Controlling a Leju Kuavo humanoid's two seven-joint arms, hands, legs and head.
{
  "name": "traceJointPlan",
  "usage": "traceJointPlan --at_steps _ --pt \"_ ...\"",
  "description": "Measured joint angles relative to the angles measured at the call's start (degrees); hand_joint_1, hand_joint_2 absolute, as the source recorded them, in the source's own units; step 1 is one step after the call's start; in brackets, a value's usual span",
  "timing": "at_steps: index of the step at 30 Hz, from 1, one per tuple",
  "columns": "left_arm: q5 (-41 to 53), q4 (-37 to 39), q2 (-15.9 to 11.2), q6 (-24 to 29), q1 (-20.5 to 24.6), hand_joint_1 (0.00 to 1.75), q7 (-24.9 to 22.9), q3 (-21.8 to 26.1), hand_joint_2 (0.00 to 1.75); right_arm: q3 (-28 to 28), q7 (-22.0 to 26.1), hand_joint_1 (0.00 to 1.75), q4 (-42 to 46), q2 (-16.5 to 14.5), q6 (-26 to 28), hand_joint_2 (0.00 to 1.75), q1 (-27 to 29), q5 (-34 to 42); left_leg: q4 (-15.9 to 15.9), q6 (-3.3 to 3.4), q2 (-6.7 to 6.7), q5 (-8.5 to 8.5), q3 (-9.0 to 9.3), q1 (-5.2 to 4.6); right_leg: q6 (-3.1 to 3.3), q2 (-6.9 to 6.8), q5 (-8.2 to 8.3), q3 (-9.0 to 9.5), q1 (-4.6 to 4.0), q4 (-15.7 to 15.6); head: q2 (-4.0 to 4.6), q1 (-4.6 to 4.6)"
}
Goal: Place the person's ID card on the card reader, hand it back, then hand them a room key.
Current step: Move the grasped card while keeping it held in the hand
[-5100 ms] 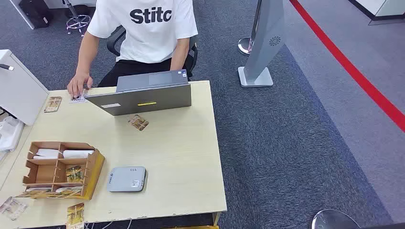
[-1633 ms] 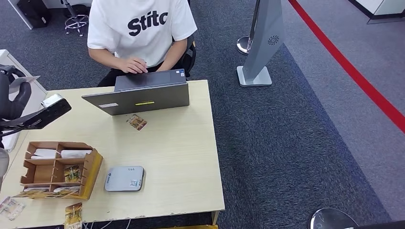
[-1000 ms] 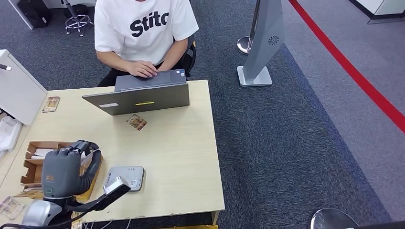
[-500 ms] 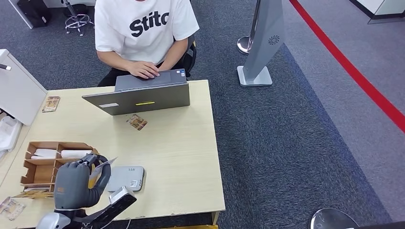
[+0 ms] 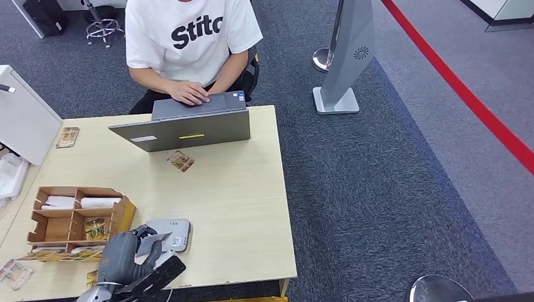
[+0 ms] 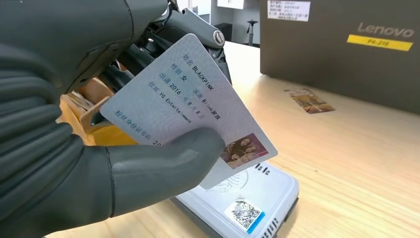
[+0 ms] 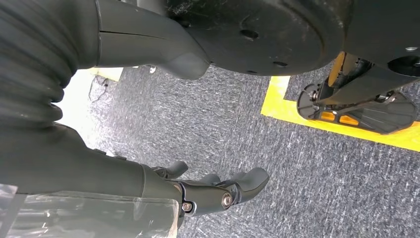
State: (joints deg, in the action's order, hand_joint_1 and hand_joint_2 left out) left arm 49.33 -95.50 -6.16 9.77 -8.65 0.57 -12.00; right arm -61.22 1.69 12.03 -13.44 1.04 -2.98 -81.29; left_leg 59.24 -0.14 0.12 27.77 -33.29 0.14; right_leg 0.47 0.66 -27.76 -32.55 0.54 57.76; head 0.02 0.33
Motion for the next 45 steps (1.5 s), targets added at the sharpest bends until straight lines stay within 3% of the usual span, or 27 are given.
traceJointPlan --at_steps 22,45 --pt "1.9 7.2 1.6 0.7 5.5 1.75 -0.5 3.1 1.75 1.3 -0.7 0.00 -0.6 0.1 0.0 1.75 -0.5 -0.2 0.0 0.00 0.03 -0.01 0.00 0.00 0.00 -0.01 0.00 0.01 0.00 0.0 0.00 0.00" --pt "2.3 11.4 2.0 0.7 6.9 1.75 -0.8 4.1 1.75 1.6 -0.9 0.00 -0.7 0.1 -0.1 1.75 -0.6 -0.3 0.0 0.00 0.04 0.00 0.00 0.00 0.00 -0.02 0.00 0.01 0.00 0.0 -0.01 0.00"
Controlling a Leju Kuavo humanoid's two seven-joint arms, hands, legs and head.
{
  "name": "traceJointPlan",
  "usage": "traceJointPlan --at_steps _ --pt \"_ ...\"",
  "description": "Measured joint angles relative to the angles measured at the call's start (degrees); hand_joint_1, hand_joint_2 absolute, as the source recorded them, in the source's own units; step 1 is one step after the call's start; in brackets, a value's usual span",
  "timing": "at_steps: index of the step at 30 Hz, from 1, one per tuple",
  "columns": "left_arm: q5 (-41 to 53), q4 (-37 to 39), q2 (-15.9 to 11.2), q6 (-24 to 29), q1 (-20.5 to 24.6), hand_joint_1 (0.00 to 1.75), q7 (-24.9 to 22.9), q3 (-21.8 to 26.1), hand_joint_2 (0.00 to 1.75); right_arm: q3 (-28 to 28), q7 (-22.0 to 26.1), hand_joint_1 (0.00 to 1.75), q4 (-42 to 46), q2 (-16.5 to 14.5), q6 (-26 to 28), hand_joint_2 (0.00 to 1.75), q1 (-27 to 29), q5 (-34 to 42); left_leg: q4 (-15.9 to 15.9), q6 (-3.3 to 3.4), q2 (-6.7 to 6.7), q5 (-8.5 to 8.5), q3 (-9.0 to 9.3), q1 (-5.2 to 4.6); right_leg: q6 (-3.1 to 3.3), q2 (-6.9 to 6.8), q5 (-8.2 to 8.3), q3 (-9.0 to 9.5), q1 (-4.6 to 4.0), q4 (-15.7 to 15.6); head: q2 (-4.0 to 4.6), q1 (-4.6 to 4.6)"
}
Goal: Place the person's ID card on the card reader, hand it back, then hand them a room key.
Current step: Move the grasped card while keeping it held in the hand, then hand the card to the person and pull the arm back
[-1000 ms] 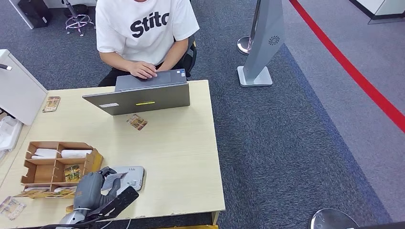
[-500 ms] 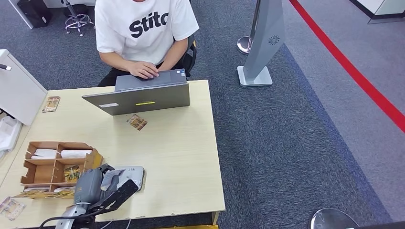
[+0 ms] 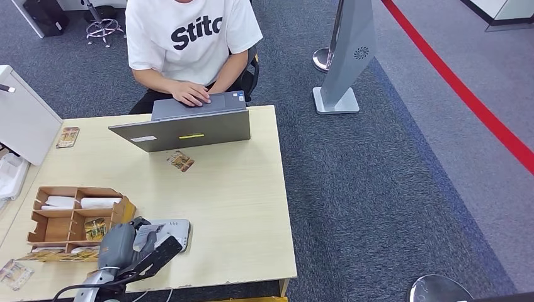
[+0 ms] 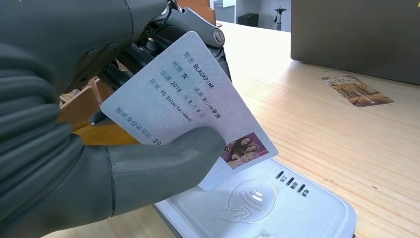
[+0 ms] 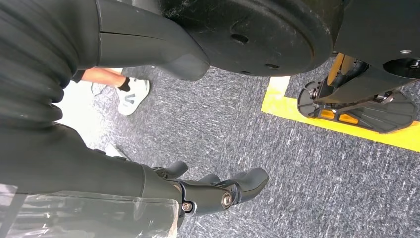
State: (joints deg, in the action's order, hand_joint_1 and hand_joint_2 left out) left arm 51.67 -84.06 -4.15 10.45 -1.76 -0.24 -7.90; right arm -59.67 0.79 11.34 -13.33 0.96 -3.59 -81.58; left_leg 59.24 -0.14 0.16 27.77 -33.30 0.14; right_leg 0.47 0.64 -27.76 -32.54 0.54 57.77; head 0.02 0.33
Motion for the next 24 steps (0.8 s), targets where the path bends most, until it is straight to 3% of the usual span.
traceJointPlan --at_steps 15,24 --pt "0.5 1.1 -0.2 -0.1 2.3 1.75 -0.3 0.9 1.75 0.8 0.0 0.00 0.0 0.0 0.0 1.75 0.0 0.0 0.0 -0.02 0.01 -0.03 0.03 0.01 0.00 -0.01 0.00 0.02 0.00 0.0 0.01 0.00" --pt "3.0 -1.9 -4.8 -2.6 11.9 1.75 -2.6 1.1 1.75 1.4 0.7 0.00 -0.3 0.1 0.7 1.75 0.0 -0.1 0.0 -0.11 0.08 -0.14 0.02 0.05 0.06 -0.04 0.05 0.01 -0.02 0.0 0.00 0.00"
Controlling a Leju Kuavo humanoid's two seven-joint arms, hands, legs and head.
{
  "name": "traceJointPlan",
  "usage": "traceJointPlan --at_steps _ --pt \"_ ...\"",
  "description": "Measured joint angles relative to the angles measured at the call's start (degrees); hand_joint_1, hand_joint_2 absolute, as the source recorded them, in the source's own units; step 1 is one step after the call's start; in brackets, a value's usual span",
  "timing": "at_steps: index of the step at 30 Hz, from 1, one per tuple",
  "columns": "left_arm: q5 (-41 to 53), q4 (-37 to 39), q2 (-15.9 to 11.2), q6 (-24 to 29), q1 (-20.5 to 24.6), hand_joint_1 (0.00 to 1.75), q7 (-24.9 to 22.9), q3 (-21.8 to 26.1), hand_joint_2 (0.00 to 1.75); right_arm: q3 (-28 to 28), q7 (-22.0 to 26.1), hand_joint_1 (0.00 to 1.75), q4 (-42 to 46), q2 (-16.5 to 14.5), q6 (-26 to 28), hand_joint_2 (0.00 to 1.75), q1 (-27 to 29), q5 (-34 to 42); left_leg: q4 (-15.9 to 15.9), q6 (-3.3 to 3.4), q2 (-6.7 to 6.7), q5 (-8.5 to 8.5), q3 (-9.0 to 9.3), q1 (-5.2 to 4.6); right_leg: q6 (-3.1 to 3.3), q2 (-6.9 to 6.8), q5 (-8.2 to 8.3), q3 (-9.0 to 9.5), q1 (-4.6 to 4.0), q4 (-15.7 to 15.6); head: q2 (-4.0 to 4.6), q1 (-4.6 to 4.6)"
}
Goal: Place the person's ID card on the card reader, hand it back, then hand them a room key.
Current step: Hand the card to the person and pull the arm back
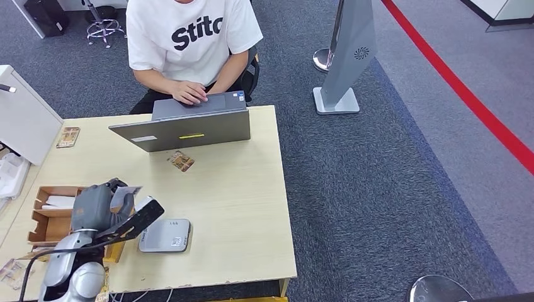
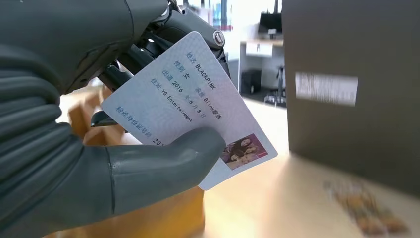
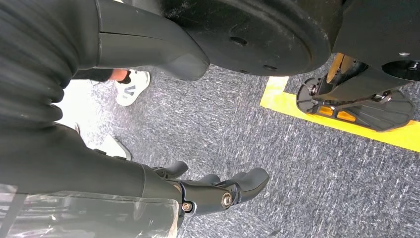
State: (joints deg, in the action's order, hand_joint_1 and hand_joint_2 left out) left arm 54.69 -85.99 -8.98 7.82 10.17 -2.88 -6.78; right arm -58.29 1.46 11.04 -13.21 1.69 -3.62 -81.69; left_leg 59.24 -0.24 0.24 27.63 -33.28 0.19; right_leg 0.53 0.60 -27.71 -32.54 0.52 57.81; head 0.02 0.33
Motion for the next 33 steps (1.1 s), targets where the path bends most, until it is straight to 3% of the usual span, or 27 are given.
traceJointPlan --at_steps 13,21,33 --pt "1.5 3.0 -6.7 -4.9 19.2 1.75 -4.2 0.0 1.75 1.4 -1.1 0.00 -0.5 0.3 -0.4 1.75 0.0 -1.0 0.0 -0.06 -0.01 -0.05 0.00 0.02 0.08 0.05 0.06 -0.03 -0.02 0.0 0.00 0.01" --pt "1.7 8.3 -7.6 -4.7 22.8 1.75 -5.3 0.0 1.75 1.7 -2.2 0.00 -0.7 0.5 -1.0 1.75 0.1 -1.2 0.0 -0.06 -0.02 -0.04 -0.01 0.01 0.08 0.06 0.06 -0.05 -0.01 0.0 0.01 0.00" --pt "1.6 12.7 -7.7 -4.3 23.1 1.75 -5.3 0.0 1.75 1.9 -2.4 0.00 -0.8 0.6 -1.1 1.75 0.2 -1.5 0.0 -0.06 -0.02 -0.04 -0.01 0.01 0.08 0.08 0.06 -0.05 -0.01 0.0 0.00 0.00"
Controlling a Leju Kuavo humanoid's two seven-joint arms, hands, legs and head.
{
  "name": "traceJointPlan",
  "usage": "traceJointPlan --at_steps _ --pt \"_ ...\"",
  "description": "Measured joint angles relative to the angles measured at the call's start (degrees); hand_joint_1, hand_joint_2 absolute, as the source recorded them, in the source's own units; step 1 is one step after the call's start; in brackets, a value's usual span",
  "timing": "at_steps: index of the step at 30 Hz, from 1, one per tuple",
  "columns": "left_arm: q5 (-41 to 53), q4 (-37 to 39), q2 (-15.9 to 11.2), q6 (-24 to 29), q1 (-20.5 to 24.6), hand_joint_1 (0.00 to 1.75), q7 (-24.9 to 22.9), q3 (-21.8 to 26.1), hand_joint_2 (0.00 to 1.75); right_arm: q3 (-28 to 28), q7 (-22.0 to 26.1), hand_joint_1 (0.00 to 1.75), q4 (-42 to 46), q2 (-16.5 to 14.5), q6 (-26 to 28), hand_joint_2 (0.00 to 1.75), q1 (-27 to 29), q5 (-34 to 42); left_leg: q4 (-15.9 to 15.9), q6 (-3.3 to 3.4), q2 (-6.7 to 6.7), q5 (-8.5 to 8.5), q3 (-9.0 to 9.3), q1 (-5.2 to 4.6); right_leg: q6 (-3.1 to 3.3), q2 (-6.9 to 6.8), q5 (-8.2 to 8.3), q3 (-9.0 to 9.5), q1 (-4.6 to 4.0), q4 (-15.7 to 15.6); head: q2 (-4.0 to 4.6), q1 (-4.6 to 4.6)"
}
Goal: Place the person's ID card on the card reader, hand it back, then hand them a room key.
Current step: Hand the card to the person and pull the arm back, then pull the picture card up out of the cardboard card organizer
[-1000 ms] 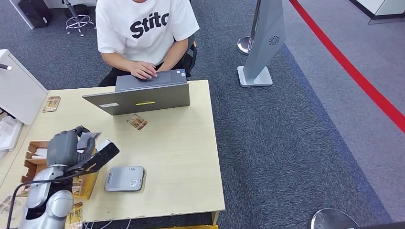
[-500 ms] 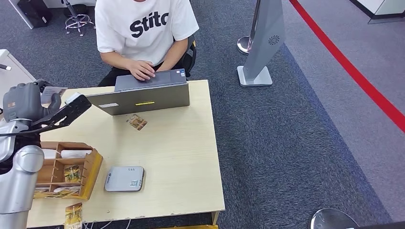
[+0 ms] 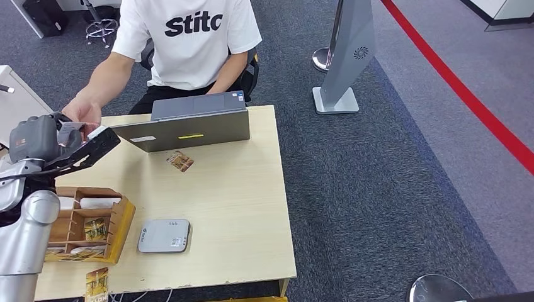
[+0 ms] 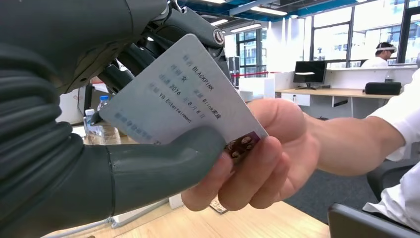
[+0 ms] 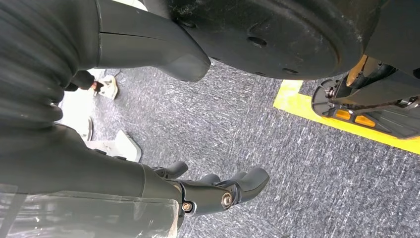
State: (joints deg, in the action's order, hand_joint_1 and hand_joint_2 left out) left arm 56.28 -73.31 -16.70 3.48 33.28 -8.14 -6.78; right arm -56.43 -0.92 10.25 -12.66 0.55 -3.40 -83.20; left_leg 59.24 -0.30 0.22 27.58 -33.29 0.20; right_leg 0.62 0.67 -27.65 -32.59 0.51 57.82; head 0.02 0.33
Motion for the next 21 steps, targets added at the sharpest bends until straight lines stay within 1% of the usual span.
traceJointPlan --at_steps 1,4,5,9,14,18,21 --pt "0.0 0.1 0.0 0.1 0.0 1.43 0.0 0.0 1.75 0.0 0.0 0.00 0.0 0.0 0.0 1.75 0.0 0.0 0.0 0.00 0.00 0.00 0.00 0.00 0.00 0.00 0.00 0.00 0.00 0.0 0.00 0.01" --pt "-0.6 0.3 -0.1 0.7 -0.1 0.12 0.3 0.0 1.75 0.0 -0.1 0.00 0.0 0.0 0.0 1.75 0.1 0.3 0.0 0.00 -0.01 0.00 -0.02 0.00 0.00 0.02 0.00 0.00 0.00 0.0 0.01 0.01" --pt "-0.9 0.3 -0.2 0.9 -0.2 0.00 0.5 0.0 1.75 0.0 -0.1 0.00 0.0 0.0 0.0 1.75 0.1 0.4 0.0 0.00 -0.01 0.00 -0.02 0.00 0.00 0.02 0.00 0.00 0.00 0.0 0.01 0.00" --pt "-3.6 0.1 -0.8 2.6 -1.6 0.00 2.0 0.3 1.75 0.0 -0.1 0.00 0.0 0.0 0.0 1.75 0.2 0.9 0.0 0.00 0.00 0.01 -0.03 0.00 0.00 0.01 -0.01 0.00 0.00 0.0 0.00 0.01" --pt "-7.3 -2.3 -1.3 5.0 -5.2 0.00 4.6 2.0 1.75 0.0 -0.4 0.00 0.0 0.0 0.1 1.75 0.4 1.0 0.0 0.00 -0.01 0.01 -0.04 0.00 0.00 0.02 -0.01 0.00 0.00 0.0 0.01 0.01" --pt "-12.1 -7.4 -1.4 6.1 -9.2 0.00 7.9 3.7 1.75 0.0 -0.2 0.00 0.0 0.0 0.3 1.75 0.6 1.9 0.0 0.00 -0.02 0.01 -0.04 0.00 0.00 0.01 -0.01 0.00 0.00 0.0 0.00 0.01" --pt "-17.5 -12.9 -1.5 3.8 -12.6 0.00 10.5 4.6 1.75 0.0 0.1 0.00 0.0 0.0 0.4 1.75 0.7 2.5 0.0 0.01 -0.02 0.01 -0.05 0.00 -0.01 0.01 -0.02 0.00 0.00 0.0 -0.01 0.01"
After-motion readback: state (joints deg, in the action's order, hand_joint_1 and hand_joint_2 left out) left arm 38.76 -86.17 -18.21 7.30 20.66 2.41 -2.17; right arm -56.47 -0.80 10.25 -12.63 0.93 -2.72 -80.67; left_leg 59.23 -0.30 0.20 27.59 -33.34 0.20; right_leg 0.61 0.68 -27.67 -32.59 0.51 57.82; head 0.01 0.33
